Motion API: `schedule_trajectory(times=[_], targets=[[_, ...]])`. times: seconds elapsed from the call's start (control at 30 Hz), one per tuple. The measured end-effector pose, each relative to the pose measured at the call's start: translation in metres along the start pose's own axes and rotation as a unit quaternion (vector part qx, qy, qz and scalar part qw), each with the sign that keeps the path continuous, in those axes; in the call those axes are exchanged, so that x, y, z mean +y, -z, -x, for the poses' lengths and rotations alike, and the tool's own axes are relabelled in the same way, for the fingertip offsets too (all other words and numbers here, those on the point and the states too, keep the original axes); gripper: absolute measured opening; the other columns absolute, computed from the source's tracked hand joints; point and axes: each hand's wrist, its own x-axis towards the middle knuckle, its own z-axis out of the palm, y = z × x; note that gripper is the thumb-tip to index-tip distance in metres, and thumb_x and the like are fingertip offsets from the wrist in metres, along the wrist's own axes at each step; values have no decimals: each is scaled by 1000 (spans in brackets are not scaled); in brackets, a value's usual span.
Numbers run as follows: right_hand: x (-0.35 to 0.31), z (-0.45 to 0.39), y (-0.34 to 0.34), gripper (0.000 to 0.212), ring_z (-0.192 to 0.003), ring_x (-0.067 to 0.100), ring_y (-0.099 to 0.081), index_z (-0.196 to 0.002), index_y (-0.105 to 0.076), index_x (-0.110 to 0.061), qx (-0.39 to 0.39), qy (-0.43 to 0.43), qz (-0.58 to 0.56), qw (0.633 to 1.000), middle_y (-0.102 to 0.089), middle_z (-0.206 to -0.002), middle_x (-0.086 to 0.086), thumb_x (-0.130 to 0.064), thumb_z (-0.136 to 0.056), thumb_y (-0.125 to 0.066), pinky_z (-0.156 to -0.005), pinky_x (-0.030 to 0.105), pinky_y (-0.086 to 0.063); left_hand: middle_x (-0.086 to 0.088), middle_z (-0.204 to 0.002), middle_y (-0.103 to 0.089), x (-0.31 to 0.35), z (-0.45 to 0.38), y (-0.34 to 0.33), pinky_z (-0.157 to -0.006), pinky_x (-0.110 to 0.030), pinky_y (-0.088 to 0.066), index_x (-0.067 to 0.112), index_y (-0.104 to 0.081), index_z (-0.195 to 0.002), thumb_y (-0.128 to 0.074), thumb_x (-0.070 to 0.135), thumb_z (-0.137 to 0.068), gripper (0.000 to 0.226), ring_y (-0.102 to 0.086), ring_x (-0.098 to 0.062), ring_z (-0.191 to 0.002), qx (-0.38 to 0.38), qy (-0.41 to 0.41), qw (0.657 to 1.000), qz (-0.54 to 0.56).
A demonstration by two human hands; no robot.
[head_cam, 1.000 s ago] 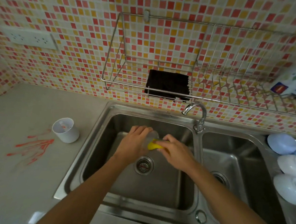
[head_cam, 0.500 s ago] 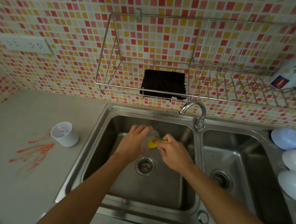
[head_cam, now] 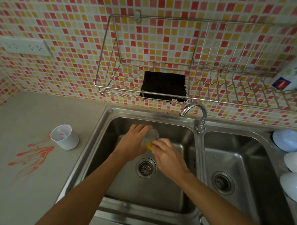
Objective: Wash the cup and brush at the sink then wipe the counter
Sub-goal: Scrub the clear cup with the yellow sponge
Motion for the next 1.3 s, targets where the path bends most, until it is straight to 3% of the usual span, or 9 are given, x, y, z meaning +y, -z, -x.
schedule_trajectory(times=[0.07, 0.23, 0.43, 0.53, 0.63, 0.83, 1.0, 1.17, 1.3], targets=[[-1, 3, -3, 34, -100, 20, -59, -114, -69, -8, 2, 16, -22, 1000, -68, -116, 2, -4, -81, -72, -82, 30, -55, 1, -132, -49, -2, -1, 0, -96, -28, -39, 19, -42, -135, -73, 25, -75, 68, -38, -20, -120, -1, -8, 1000, -4], [22, -6, 4, 41, -89, 20, -56, -115, -69, -12, 21, 1, -15, 1000, -69, -117, -3, 1, -77, -73, -72, 30, -56, 3, -126, -51, -5, -3, -1, -93, -31, -45, 22, -44, -131, -77, 24, -68, 72, -40, -19, -115, 18, -6, 1000, 4], [-8, 1, -1, 28, -88, 18, -59, -115, -70, -17, 24, -59, -200, 978, -71, -113, -7, -8, -88, -65, -76, 29, -53, 4, -129, -49, -10, -2, -2, -100, -31, -41, 20, -42, -133, -78, 27, -69, 74, -39, -18, -117, -11, -26, 1000, -8], [10, -3, 5, 33, -96, 20, -62, -113, -70, -10, -8, -5, -123, 992, -72, -111, 1, -1, -81, -70, -83, 33, -55, 3, -128, -50, -8, 3, -6, -99, -30, -39, 19, -44, -132, -76, 25, -69, 71, -41, -19, -115, -20, -37, 999, 0], [19, -6, 6, 40, -90, 20, -64, -105, -74, -9, 13, 39, -32, 999, -74, -102, -1, 4, -67, -79, -75, 32, -57, 1, -125, -51, -3, 3, -5, -99, -28, -35, 16, -47, -130, -75, 21, -68, 68, -42, -20, -114, -15, -50, 999, 6], [3, 10, -1, 26, -97, 13, -56, -114, -70, -15, -5, -38, -170, 985, -70, -112, -8, -12, -88, -66, -87, 23, -48, 6, -128, -49, -10, 7, -7, -98, -32, -41, 22, -43, -132, -74, 35, -69, 71, -41, -16, -115, -36, -30, 998, 33], [20, 4, 6, 32, -99, 14, -58, -110, -71, -21, -15, 47, -31, 998, -69, -111, -10, -18, -79, -74, -87, 27, -51, 2, -124, -53, -5, -1, -3, -97, -23, -31, 16, -46, -128, -75, 24, -66, 68, -46, -16, -114, -20, -54, 998, 37], [15, -1, 8, 15, -90, 15, -58, -97, -71, -18, 9, 87, 32, 996, -71, -96, -9, -13, -83, -71, -74, 29, -52, 0, -129, -51, -5, -3, 2, -99, -18, -26, 14, -41, -133, -77, 19, -65, 76, -44, -16, -119, -23, -40, 995, 86], [9, -7, 13, 15, -93, 15, -58, -95, -67, -20, 54, 69, 30, 996, -69, -95, -10, -12, -83, -70, -76, 27, -49, -2, -142, -38, -3, 10, -3, -112, -36, -29, 16, -26, -143, -77, 31, -67, 93, -34, -19, -131, 21, 0, 993, 115]])
